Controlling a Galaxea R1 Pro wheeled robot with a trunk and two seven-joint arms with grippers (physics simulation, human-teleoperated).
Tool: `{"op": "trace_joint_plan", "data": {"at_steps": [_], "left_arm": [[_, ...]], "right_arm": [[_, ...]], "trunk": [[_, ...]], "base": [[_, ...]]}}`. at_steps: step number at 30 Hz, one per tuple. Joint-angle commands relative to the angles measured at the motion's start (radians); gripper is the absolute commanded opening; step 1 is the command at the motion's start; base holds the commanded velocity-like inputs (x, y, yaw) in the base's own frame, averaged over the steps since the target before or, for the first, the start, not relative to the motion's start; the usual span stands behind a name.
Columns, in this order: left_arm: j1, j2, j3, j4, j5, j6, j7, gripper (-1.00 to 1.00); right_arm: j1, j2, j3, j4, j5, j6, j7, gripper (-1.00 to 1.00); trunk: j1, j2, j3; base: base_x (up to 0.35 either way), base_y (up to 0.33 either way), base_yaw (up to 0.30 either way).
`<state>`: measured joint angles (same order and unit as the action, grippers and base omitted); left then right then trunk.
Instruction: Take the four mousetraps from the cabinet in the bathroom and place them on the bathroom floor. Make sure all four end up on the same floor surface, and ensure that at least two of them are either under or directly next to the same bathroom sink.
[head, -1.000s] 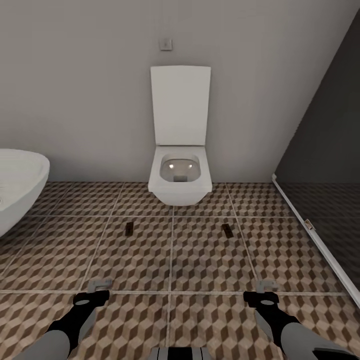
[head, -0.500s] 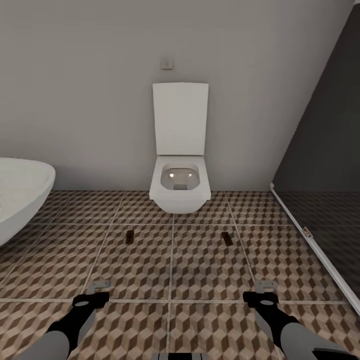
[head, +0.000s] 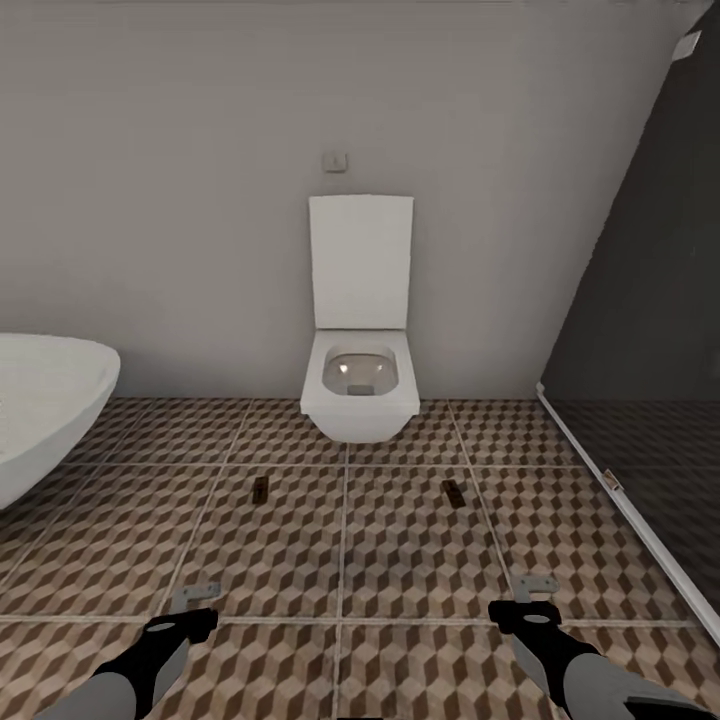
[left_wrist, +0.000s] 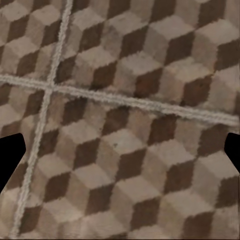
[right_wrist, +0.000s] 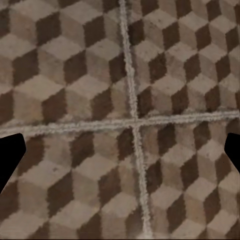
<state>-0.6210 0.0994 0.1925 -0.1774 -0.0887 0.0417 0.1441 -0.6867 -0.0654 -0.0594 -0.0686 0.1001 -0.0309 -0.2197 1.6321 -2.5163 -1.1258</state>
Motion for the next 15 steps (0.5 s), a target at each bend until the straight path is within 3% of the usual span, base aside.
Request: {"op": "trace_joint_plan", "data": {"at_steps": [1, 15], "left_arm": [[0.0, 0.0, 0.007, 0.009, -0.004, 0.004, 0.001, 1.0], [0.001, 0.013, 0.007, 0.126, 0.042, 0.004, 0.0, 1.0]], "right_arm": [[-0.001, 0.0, -0.006, 0.011, 0.01, -0.003, -0.002, 1.0], [0.005, -0.006, -0.007, 0.089, 0.009, -0.004, 0.0, 1.0]], "trunk": [[-0.001, 0.0, 0.003], [-0.007, 0.003, 0.057]], "base": [[0.0, 0.0, 0.0], [0.0, 0.0, 0.0]]}}
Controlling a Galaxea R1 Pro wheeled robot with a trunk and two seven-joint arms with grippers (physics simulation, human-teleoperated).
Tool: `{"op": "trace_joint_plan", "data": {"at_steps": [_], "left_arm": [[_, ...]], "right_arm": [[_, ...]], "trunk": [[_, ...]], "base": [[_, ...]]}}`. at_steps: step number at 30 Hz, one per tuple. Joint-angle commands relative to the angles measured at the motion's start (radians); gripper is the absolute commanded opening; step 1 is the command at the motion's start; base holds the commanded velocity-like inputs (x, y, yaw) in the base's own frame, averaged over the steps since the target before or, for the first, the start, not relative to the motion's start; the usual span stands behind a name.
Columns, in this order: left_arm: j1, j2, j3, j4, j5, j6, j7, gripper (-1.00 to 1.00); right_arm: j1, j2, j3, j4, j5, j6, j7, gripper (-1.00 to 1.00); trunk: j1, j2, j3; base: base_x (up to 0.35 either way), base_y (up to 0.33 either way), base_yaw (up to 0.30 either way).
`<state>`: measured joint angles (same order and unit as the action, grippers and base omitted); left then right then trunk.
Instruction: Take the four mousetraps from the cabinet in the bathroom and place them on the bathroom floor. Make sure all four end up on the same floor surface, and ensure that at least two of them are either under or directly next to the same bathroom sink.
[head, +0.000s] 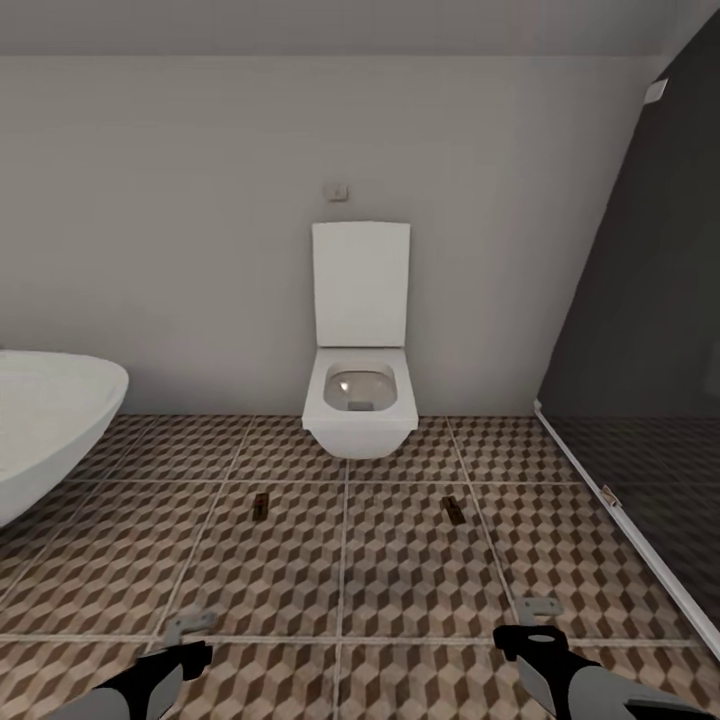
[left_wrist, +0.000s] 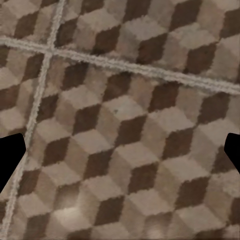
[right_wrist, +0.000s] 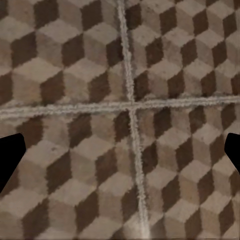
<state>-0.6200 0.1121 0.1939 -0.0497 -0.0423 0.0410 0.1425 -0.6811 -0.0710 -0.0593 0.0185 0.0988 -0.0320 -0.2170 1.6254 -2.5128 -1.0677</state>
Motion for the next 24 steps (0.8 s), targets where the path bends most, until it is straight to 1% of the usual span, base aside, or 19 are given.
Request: {"op": "trace_joint_plan", "data": {"at_steps": [1, 15, 24], "left_arm": [[0.0, 0.003, 0.006, 0.005, 0.0, 0.004, 0.002, 1.0], [0.007, 0.041, 0.006, 0.03, 0.065, -0.024, 0.002, 1.0], [0.008, 0.05, 0.006, 0.031, 0.077, -0.029, 0.002, 1.0]], "right_arm": [[0.0, 0.0, -0.007, 0.004, 0.01, -0.002, -0.004, 1.0], [-0.004, -0.002, -0.007, 0.013, 0.009, -0.002, -0.007, 1.0], [-0.002, -0.002, -0.007, 0.014, 0.008, 0.001, -0.009, 1.0]], "trunk": [[-0.001, 0.0, 0.003], [-0.007, 0.003, 0.057], [-0.011, 0.005, 0.092]], "base": [[0.0, 0.0, 0.0], [0.0, 0.0, 0.0], [0.0, 0.0, 0.0]]}}
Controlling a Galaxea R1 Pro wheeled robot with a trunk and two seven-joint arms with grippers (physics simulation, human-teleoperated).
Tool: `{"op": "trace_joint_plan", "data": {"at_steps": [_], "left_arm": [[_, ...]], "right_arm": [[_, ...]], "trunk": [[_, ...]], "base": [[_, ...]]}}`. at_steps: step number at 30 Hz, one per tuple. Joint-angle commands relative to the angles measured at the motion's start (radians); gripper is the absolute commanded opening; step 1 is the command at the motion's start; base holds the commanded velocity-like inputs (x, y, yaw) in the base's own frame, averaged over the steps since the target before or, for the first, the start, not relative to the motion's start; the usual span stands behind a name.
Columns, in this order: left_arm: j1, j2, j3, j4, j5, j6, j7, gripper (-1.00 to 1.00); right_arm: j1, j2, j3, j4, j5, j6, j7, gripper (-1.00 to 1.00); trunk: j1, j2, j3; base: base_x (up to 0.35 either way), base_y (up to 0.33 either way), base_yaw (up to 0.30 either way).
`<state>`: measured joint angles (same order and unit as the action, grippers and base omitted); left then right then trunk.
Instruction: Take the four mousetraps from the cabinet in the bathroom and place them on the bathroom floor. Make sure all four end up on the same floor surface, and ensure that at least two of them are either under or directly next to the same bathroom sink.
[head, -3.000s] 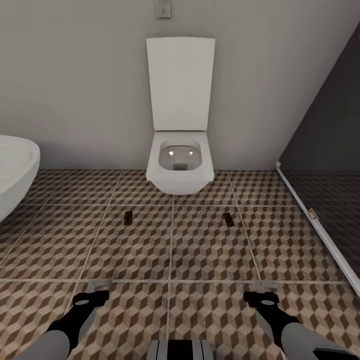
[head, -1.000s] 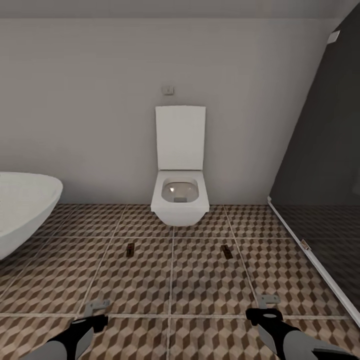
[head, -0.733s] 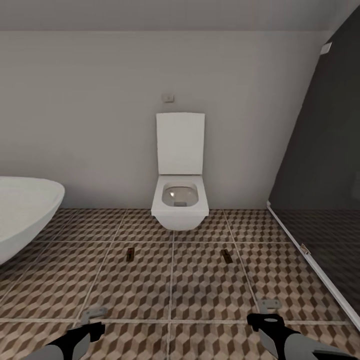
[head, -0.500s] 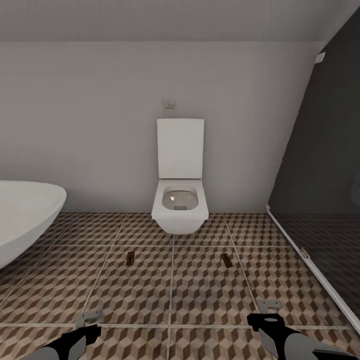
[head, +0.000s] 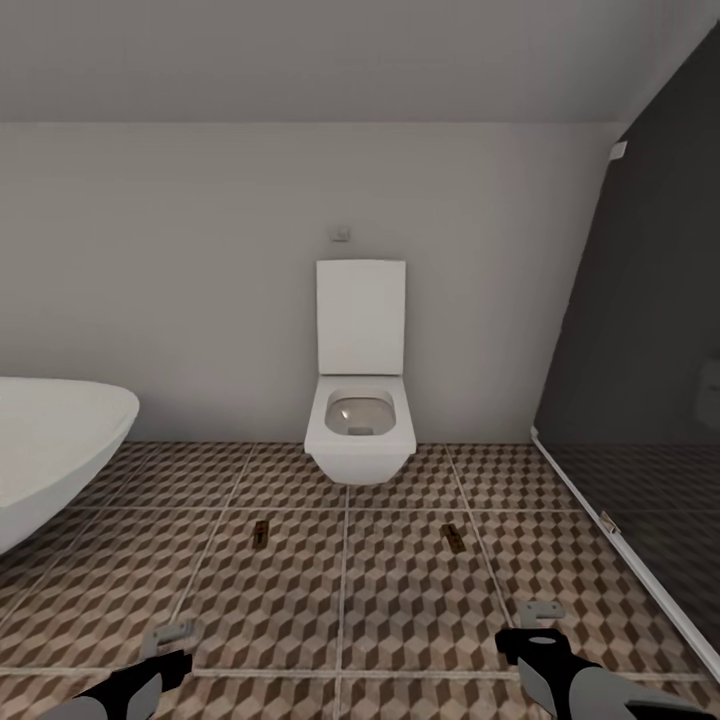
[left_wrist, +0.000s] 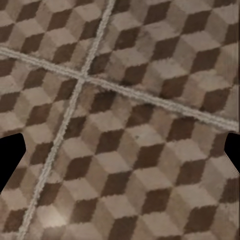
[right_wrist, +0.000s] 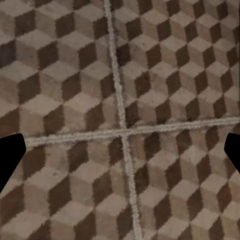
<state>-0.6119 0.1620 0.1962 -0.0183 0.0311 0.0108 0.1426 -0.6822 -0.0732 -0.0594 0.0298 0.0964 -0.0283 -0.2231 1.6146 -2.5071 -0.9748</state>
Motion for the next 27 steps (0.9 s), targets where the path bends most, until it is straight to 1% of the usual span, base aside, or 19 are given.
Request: {"op": "trace_joint_plan", "data": {"at_steps": [1, 14, 27], "left_arm": [[0.0, 0.0, 0.003, 0.0, 0.004, 0.001, 0.002, 1.0], [0.001, 0.002, 0.003, 0.001, 0.007, 0.0, 0.002, 1.0], [0.001, 0.002, 0.003, 0.001, 0.007, -0.001, 0.002, 1.0]], "right_arm": [[0.0, 0.0, -0.007, 0.003, 0.01, -0.003, -0.003, 1.0], [0.041, 0.0, -0.007, 0.004, 0.009, -0.01, -0.004, 1.0], [0.048, -0.002, -0.007, 0.004, 0.009, -0.011, -0.003, 1.0]], "trunk": [[-0.001, 0.0, 0.003], [-0.006, 0.003, 0.053], [-0.012, 0.006, 0.104]], "base": [[0.0, 0.0, 0.0], [0.0, 0.0, 0.0], [0.0, 0.0, 0.0]]}}
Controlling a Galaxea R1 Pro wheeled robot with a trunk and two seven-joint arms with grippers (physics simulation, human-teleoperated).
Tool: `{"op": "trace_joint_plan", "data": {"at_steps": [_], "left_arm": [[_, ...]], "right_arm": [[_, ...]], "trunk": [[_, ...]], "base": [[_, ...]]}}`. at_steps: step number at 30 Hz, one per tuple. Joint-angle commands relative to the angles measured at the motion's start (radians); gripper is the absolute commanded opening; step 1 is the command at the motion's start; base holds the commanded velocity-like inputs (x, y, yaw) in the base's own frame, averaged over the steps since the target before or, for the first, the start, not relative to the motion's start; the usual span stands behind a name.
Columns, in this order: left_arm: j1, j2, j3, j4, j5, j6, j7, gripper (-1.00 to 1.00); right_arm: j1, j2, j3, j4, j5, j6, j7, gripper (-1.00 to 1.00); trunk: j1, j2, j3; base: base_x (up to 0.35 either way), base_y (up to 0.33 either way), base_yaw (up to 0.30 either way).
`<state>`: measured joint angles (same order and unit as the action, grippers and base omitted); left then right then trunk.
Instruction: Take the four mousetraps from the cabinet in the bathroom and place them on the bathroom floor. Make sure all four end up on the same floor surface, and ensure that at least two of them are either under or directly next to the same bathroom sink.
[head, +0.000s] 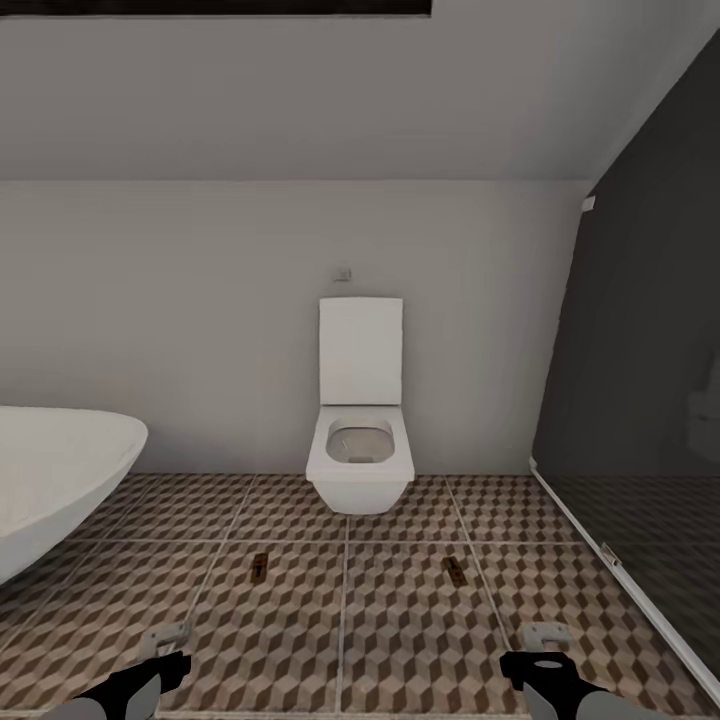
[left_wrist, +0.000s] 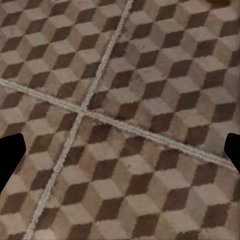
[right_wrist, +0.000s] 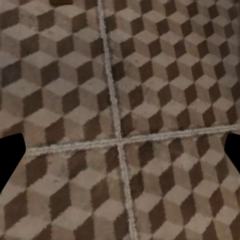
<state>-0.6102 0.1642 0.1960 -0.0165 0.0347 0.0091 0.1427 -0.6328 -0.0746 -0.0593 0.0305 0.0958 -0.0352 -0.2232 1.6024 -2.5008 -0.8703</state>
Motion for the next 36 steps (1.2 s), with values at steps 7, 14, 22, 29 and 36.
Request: {"op": "trace_joint_plan", "data": {"at_steps": [7, 14, 22, 29, 36], "left_arm": [[0.0, -0.002, 0.002, 0.0, 0.004, 0.0, 0.001, 1.0], [0.0, -0.005, 0.001, 0.0, 0.004, 0.0, 0.001, 1.0], [0.0, -0.008, 0.002, 0.0, 0.004, 0.0, 0.002, 1.0], [0.0, -0.01, 0.002, -0.001, 0.004, 0.0, 0.002, 1.0], [0.0, -0.011, 0.002, 0.0, 0.004, -0.009, 0.002, 1.0]], "right_arm": [[-0.001, 0.001, -0.007, 0.003, 0.01, -0.003, -0.001, 1.0], [-0.001, 0.001, -0.007, 0.003, 0.01, -0.002, 0.003, 1.0], [-0.001, 0.001, -0.007, 0.003, 0.01, -0.002, 0.005, 1.0], [-0.001, 0.001, -0.007, 0.003, 0.01, -0.003, 0.005, 1.0], [-0.001, 0.001, -0.007, 0.003, 0.01, -0.002, 0.005, 1.0]], "trunk": [[-0.01, 0.015, 0.025], [-0.037, 0.064, 0.047], [-0.068, 0.12, 0.072], [-0.094, 0.169, 0.094], [-0.121, 0.218, 0.116]], "base": [[0.0, 0.0, 0.0], [0.0, 0.0, 0.0], [0.0, 0.0, 0.0], [0.0, 0.0, 0.0], [0.0, 0.0, 0.0]]}}
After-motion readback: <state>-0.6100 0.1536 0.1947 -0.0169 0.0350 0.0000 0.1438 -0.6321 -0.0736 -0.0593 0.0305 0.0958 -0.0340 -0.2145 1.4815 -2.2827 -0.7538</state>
